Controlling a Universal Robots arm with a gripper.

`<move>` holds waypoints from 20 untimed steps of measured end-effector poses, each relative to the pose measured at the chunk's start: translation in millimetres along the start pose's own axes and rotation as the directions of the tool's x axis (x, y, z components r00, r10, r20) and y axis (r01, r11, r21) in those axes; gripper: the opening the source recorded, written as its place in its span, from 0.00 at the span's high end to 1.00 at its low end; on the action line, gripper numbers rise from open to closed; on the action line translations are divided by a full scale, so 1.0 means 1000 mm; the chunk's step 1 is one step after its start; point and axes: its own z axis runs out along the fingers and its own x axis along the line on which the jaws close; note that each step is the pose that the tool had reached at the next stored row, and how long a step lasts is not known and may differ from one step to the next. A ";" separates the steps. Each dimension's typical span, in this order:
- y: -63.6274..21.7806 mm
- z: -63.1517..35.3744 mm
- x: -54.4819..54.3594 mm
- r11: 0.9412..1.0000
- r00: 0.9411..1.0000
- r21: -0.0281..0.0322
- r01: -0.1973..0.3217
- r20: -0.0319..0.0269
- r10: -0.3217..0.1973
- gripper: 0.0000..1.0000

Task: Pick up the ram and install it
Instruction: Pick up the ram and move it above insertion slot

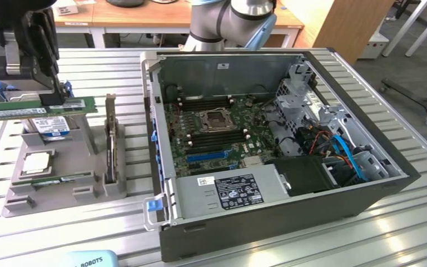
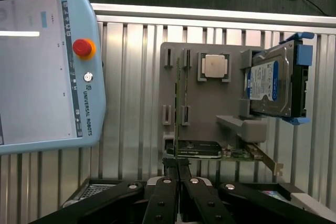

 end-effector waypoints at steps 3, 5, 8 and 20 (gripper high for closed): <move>-0.0031 -0.0001 0.000 1.000 1.000 0.000 0.000 0.000 0.000 0.88; -0.0053 -0.0002 0.000 1.000 1.000 0.000 0.000 0.000 0.000 0.88; -0.0084 -0.0003 0.000 1.000 1.000 0.000 0.000 0.000 0.000 0.88; -0.0247 -0.0010 0.000 1.000 1.000 0.000 0.000 0.000 0.000 0.88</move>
